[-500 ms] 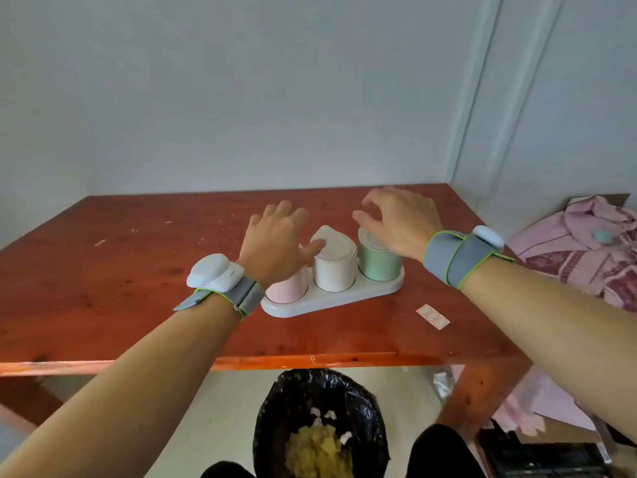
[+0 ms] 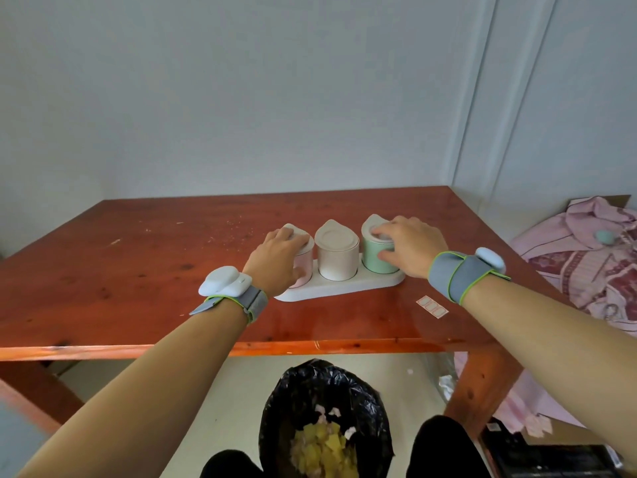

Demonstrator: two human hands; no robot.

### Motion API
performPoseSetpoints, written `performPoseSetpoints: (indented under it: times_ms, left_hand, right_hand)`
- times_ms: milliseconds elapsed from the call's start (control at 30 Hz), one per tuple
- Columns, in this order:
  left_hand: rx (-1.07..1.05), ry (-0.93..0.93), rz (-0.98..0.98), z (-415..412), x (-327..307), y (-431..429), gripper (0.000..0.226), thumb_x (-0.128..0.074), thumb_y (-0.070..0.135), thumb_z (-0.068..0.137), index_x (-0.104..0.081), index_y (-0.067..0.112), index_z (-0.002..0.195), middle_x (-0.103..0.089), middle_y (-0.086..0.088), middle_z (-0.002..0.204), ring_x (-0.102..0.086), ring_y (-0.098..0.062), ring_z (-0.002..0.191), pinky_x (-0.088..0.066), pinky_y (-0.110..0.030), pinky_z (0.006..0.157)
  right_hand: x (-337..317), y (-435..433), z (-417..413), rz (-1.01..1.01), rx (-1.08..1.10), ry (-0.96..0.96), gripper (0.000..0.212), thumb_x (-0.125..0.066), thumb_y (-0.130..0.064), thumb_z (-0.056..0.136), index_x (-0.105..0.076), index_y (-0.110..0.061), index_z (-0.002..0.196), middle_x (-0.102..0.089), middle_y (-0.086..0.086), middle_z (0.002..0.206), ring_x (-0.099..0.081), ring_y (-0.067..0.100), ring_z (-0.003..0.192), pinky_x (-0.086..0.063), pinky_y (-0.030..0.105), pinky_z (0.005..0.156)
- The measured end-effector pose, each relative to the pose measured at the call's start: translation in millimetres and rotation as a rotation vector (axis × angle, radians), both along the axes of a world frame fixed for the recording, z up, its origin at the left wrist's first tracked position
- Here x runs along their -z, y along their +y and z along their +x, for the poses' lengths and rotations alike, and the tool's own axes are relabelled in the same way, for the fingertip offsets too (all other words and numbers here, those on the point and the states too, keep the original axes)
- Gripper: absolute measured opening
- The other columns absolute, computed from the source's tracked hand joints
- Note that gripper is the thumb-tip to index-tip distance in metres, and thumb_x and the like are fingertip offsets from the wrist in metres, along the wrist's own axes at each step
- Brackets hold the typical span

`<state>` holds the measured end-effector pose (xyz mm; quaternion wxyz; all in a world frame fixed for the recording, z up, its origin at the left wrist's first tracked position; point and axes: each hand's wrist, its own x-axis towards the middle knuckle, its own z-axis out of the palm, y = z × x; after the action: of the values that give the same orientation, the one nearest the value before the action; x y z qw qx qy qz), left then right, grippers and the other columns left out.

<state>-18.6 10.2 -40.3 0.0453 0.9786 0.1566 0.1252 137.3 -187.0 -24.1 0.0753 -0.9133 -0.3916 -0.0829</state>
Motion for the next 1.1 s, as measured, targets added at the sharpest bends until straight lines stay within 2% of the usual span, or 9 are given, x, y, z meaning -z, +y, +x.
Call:
performPoseSetpoints:
  times_ms: [233, 367, 467, 567, 667, 733, 833, 967, 1100]
  left_hand:
    - [0.012, -0.029, -0.066, 19, 8, 17, 0.063, -0.065, 0.014, 0.082, -0.039, 0.020, 0.139, -0.038, -0.009, 0.142, -0.031, -0.038, 0.135, -0.041, -0.054, 0.100]
    - [0.003, -0.019, -0.066, 21, 9, 19, 0.065, -0.065, 0.018, 0.081, -0.038, 0.021, 0.140, -0.037, -0.009, 0.144, -0.029, -0.038, 0.137, -0.040, -0.054, 0.102]
    - [-0.013, -0.023, -0.005, 19, 10, 18, 0.068, -0.066, 0.025, 0.080, -0.036, 0.023, 0.141, -0.032, -0.011, 0.149, -0.025, -0.038, 0.141, -0.029, -0.054, 0.111]
    - [-0.010, -0.140, 0.043, 18, 8, 10, 0.066, -0.064, 0.028, 0.080, -0.039, 0.020, 0.141, -0.033, -0.012, 0.152, -0.021, -0.035, 0.144, -0.020, -0.051, 0.117]
    - [0.044, -0.270, 0.122, 20, 5, -5, 0.052, -0.065, 0.027, 0.076, -0.055, 0.015, 0.126, -0.050, -0.013, 0.135, -0.040, -0.035, 0.130, -0.031, -0.049, 0.107]
    - [0.062, -0.312, 0.178, 21, 3, -17, 0.043, -0.066, 0.027, 0.075, -0.062, 0.013, 0.115, -0.058, -0.011, 0.120, -0.051, -0.035, 0.114, -0.038, -0.047, 0.094]
    - [0.114, -0.329, 0.146, 20, 3, -36, 0.032, -0.063, 0.026, 0.079, -0.063, 0.012, 0.108, -0.063, -0.009, 0.103, -0.056, -0.032, 0.097, -0.043, -0.042, 0.080]
    - [0.164, -0.221, 0.026, 15, 18, -60, 0.028, -0.056, 0.031, 0.087, -0.061, 0.015, 0.110, -0.066, -0.005, 0.101, -0.061, -0.028, 0.091, -0.047, -0.037, 0.071]
    - [0.149, -0.138, -0.006, 9, 38, -67, 0.028, -0.053, 0.034, 0.088, -0.062, 0.017, 0.108, -0.066, -0.003, 0.101, -0.062, -0.027, 0.090, -0.051, -0.039, 0.073]
  right_hand:
    - [4, 9, 14, 0.033, 0.008, -0.001, 0.047, -0.061, -0.037, 0.087, -0.052, -0.036, 0.133, -0.055, 0.005, 0.130, -0.050, 0.031, 0.114, -0.045, 0.041, 0.085]
    - [5, 10, 18, 0.034, 0.007, -0.007, 0.047, -0.061, -0.037, 0.086, -0.052, -0.036, 0.132, -0.055, 0.005, 0.131, -0.049, 0.031, 0.115, -0.044, 0.040, 0.083]
    - [6, 6, 18, 0.060, -0.001, 0.013, 0.053, -0.063, -0.041, 0.083, -0.050, -0.035, 0.134, -0.053, 0.002, 0.134, -0.047, 0.028, 0.120, -0.043, 0.039, 0.083]
    - [3, -4, 18, 0.142, 0.009, 0.008, 0.054, -0.064, -0.041, 0.081, -0.051, -0.029, 0.132, -0.051, 0.000, 0.132, -0.046, 0.025, 0.122, -0.041, 0.037, 0.081]
    - [1, -16, 18, 0.216, 0.050, -0.011, 0.035, -0.065, -0.035, 0.081, -0.060, -0.024, 0.114, -0.058, 0.002, 0.117, -0.054, 0.026, 0.111, -0.039, 0.035, 0.075]
    - [-1, -23, 18, 0.245, 0.101, 0.038, 0.021, -0.066, -0.034, 0.078, -0.063, -0.026, 0.097, -0.065, 0.000, 0.107, -0.061, 0.029, 0.101, -0.045, 0.035, 0.076]
    - [-4, -32, 14, 0.101, 0.172, 0.230, 0.020, -0.076, -0.041, 0.071, -0.066, -0.027, 0.081, -0.070, 0.001, 0.097, -0.066, 0.029, 0.090, -0.051, 0.035, 0.074]
    - [3, -44, 5, -0.204, 0.215, 0.428, 0.038, -0.083, -0.037, 0.067, -0.069, -0.013, 0.093, -0.072, 0.009, 0.081, -0.074, 0.030, 0.074, -0.062, 0.041, 0.073]
    - [14, -50, 5, -0.299, 0.260, 0.488, 0.046, -0.087, -0.031, 0.065, -0.067, -0.004, 0.097, -0.074, 0.015, 0.086, -0.075, 0.029, 0.079, -0.063, 0.043, 0.070]
